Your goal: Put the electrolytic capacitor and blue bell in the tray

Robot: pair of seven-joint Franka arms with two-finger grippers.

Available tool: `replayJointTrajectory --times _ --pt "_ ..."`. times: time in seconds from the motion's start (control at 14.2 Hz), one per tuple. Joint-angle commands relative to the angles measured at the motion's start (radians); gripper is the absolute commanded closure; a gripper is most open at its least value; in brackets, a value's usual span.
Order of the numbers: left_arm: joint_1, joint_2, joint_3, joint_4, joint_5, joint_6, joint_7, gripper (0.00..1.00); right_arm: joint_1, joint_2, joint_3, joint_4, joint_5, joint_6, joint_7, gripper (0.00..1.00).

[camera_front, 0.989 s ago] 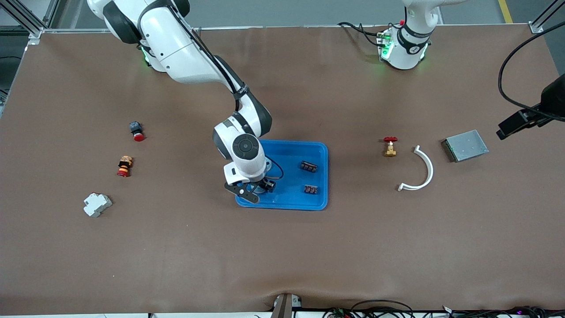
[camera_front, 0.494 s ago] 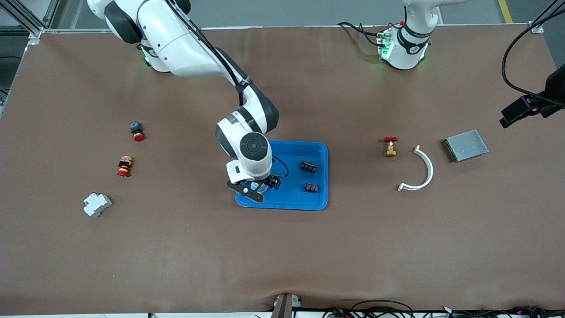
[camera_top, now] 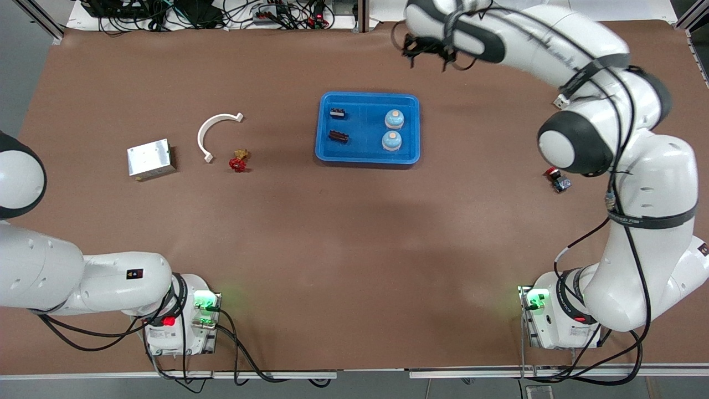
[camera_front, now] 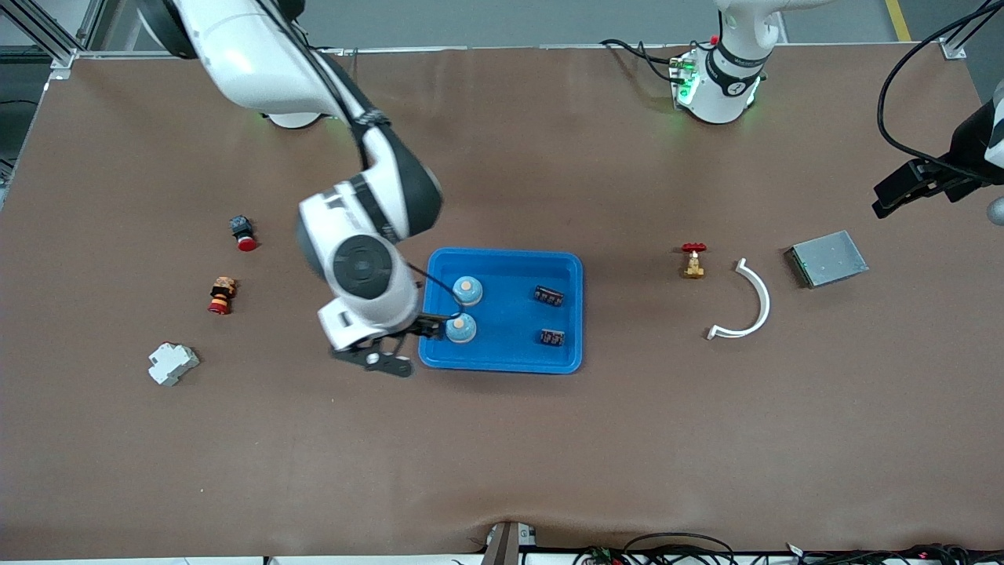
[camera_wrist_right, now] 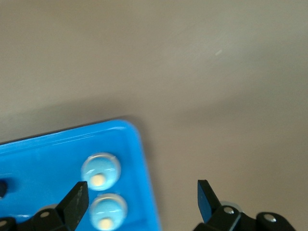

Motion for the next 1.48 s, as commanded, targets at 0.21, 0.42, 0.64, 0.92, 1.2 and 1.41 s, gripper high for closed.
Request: replayJointTrajectory --times 0.21,0.42,0.64,0.92,1.2,1.41 --pt "0.015 -0.031 0.007 -0.017 -0.034 -0.029 0.013 0.00 -0.167 -0.112 0.016 -0.046 -0.019 -0.093 -0.403 0.00" --pt "0.027 -0.027 0.014 -0.016 -0.064 -0.029 0.022 0.00 -0.256 -0.184 0.017 -0.082 -0.074 -0.104 -0.575 0.00" --pt "0.027 -0.027 0.014 -0.016 -0.066 -0.029 0.022 0.00 -0.345 -0.275 0.019 -0.119 -0.080 -0.121 -0.642 0.00" --pt "0.027 -0.028 0.014 -0.016 -0.064 -0.029 0.023 0.00 -0.434 -0.393 0.020 -0.196 -0.074 -0.122 -0.704 0.00" --pt "0.027 -0.027 0.013 -0.004 -0.064 -0.029 0.023 0.00 -0.476 -0.479 0.017 -0.222 -0.072 -0.154 -0.744 0.00" --pt "0.027 -0.027 0.013 -0.007 -0.064 -0.032 0.032 0.00 -0.493 -0.519 0.017 -0.224 -0.071 -0.173 -0.741 0.00"
